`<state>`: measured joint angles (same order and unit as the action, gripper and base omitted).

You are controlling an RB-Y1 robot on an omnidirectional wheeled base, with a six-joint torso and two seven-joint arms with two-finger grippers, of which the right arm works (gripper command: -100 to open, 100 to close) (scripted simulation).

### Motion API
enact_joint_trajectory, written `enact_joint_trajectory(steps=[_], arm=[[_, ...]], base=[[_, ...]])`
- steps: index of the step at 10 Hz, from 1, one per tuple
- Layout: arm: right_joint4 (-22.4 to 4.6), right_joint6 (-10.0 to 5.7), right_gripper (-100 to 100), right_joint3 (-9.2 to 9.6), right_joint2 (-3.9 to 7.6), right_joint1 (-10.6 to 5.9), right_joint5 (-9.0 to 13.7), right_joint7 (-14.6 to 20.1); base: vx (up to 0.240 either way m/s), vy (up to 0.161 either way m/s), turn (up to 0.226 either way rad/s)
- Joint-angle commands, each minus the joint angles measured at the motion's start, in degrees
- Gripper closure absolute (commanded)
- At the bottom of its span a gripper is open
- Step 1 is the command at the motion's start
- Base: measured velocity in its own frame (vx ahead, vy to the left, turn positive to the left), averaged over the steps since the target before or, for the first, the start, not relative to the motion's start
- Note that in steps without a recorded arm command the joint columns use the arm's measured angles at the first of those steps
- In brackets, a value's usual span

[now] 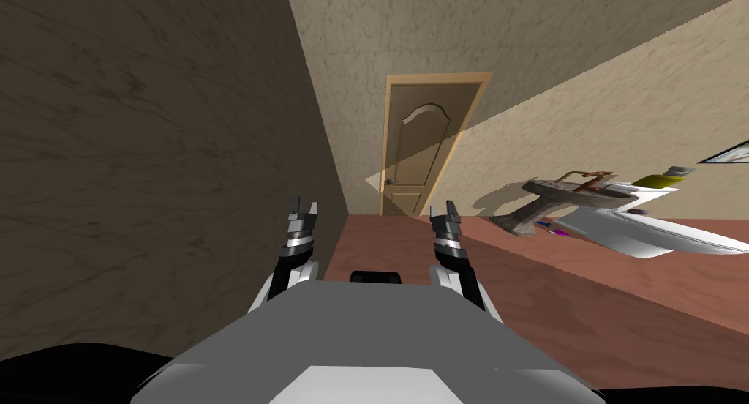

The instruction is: Pull the door open

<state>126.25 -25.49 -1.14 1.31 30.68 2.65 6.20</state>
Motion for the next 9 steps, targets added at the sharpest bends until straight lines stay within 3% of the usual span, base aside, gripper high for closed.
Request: enact_joint_trajectory(steps=[1, 9], arm=[[-1.51, -0.34, -100, -0.20, 0.49, -0.48, -0.39, 0.38], [-9.78, -2.20, -100, -1.26, 2.74, -3.08, -2.52, 2.44]], base=[[0.097, 0.097, -0.027], [0.167, 0.006, 0.008]])
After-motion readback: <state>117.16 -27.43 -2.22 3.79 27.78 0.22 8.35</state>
